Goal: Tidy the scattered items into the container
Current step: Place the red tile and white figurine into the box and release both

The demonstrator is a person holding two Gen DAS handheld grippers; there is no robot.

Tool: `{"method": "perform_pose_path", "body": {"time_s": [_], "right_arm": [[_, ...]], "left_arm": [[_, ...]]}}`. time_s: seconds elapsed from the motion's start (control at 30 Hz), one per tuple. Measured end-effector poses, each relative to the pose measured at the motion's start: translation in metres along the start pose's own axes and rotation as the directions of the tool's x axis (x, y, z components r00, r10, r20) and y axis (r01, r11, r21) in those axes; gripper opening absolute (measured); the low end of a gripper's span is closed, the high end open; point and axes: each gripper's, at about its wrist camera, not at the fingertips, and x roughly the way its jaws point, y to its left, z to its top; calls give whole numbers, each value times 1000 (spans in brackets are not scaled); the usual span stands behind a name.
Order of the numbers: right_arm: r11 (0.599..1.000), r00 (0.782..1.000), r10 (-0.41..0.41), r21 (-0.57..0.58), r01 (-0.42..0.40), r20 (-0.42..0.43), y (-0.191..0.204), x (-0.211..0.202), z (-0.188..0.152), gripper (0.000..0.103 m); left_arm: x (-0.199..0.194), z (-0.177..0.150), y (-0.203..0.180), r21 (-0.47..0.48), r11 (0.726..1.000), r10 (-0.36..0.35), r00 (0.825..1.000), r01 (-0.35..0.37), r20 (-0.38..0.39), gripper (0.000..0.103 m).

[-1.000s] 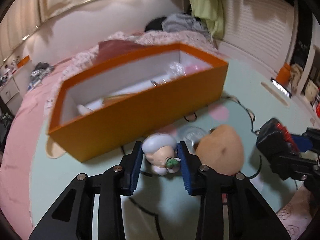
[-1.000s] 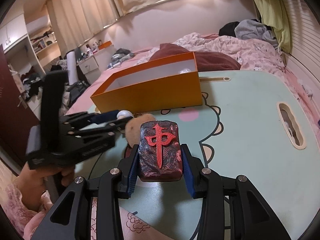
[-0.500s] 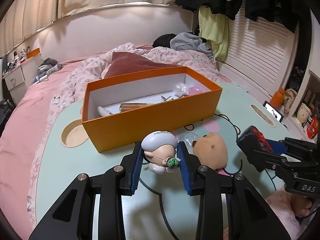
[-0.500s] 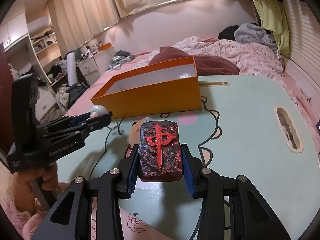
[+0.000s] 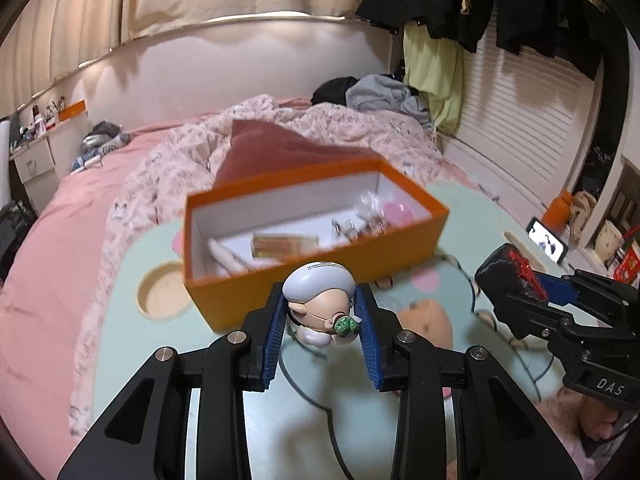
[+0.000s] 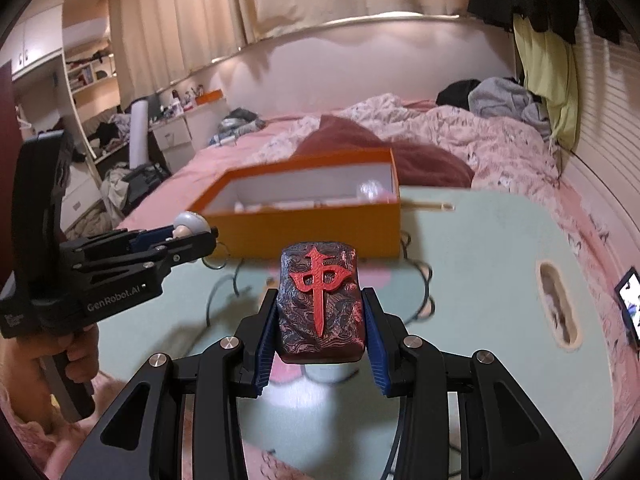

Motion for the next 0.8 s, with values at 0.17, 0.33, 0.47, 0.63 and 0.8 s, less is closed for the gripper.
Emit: {"method": "perform_pose_path", "body": {"time_s": [0.17, 0.33, 0.47, 0.63, 0.8], "right_arm": [[998, 998, -31, -58, 35, 53, 6, 2, 37, 38], [992, 995, -59, -107, 67, 75, 7, 29, 87, 38], [983, 993, -113, -141, 116, 32, 8, 70, 114, 38], [974, 986, -160, -167, 151, -41, 5, 114, 107, 38], [972, 983, -174, -172, 161, -63, 3, 126, 102, 38]], "left_arm": [[-2, 42, 1, 11, 999, 30, 999, -30, 45, 36], [27, 81, 19, -16, 998, 68, 998, -68, 16, 35], [66, 84, 38, -77, 995, 61, 997, -64, -39, 35], [80, 72, 43, -116, 992, 38, 998, -45, -56, 36], [81, 69, 43, -86, 993, 78, 994, -84, -71, 36]]}}
